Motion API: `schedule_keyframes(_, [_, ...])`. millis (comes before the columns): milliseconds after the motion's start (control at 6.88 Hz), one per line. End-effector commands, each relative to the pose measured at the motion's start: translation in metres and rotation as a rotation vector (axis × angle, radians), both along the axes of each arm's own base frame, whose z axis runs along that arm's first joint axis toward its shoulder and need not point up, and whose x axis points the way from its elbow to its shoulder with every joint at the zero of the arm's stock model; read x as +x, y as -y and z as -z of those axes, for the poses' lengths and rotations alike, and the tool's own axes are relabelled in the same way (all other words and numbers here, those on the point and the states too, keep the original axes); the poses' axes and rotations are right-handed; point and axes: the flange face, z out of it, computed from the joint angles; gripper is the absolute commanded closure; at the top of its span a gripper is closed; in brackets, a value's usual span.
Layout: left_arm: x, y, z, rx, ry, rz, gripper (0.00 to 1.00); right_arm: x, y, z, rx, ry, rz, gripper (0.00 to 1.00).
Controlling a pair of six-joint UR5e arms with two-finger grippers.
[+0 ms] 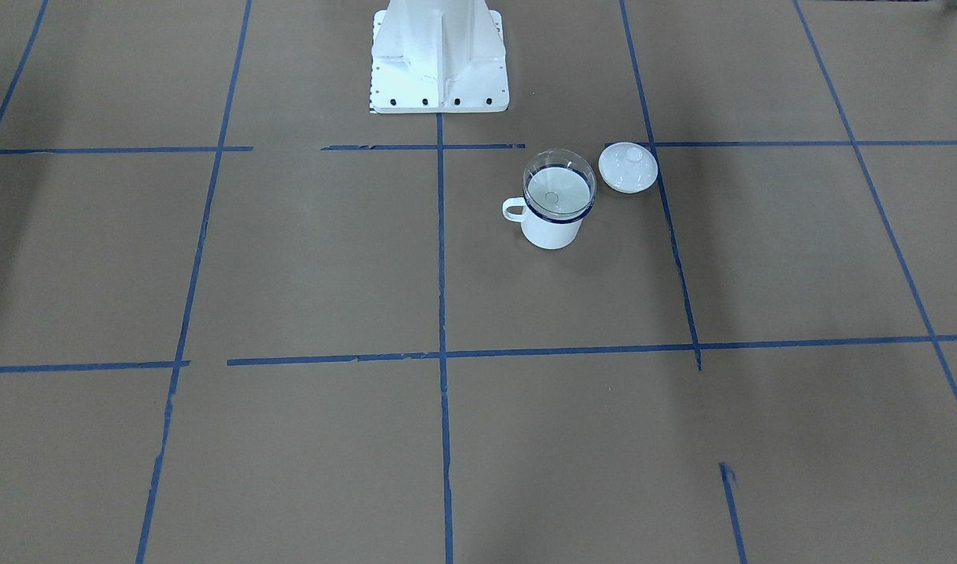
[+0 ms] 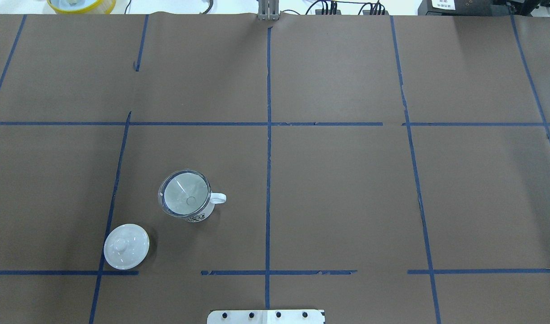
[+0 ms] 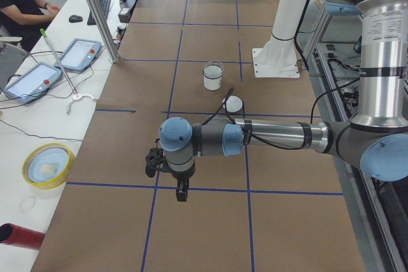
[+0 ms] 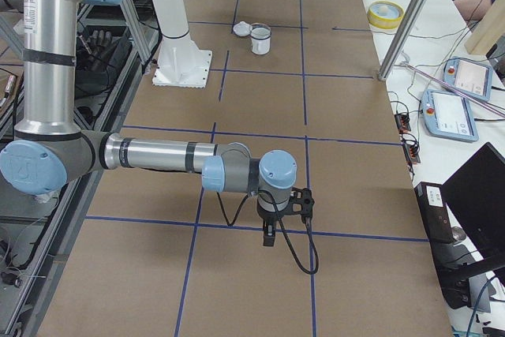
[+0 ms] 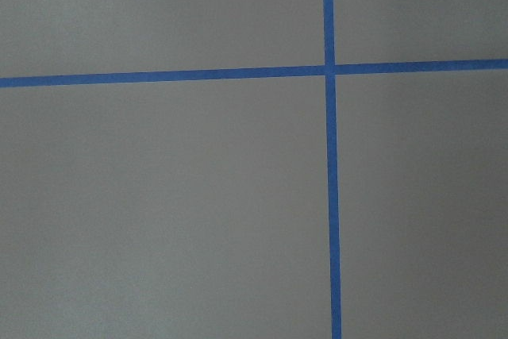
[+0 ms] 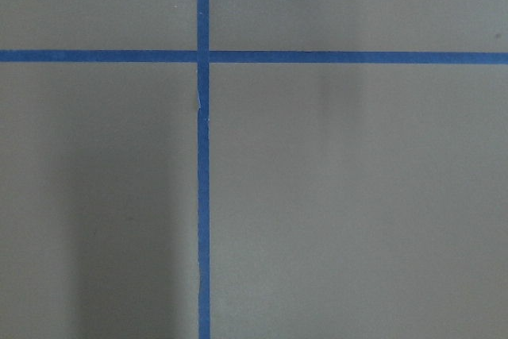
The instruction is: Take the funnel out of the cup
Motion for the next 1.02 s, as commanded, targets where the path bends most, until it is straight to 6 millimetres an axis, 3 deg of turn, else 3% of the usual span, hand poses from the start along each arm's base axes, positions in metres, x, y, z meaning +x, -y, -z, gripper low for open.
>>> schedule_keyframes(0, [0.004, 0.001, -0.008, 0.021, -0.002, -0.027, 0.0, 0.0, 0.0, 0.0, -0.001, 0.0, 0.0, 0.0])
schedule_keyframes(873, [0.007, 0.007, 0.004, 0.033, -0.002, 0.0, 0.0, 0.0, 0.0, 0.0, 0.001, 0.0, 0.0, 0.0])
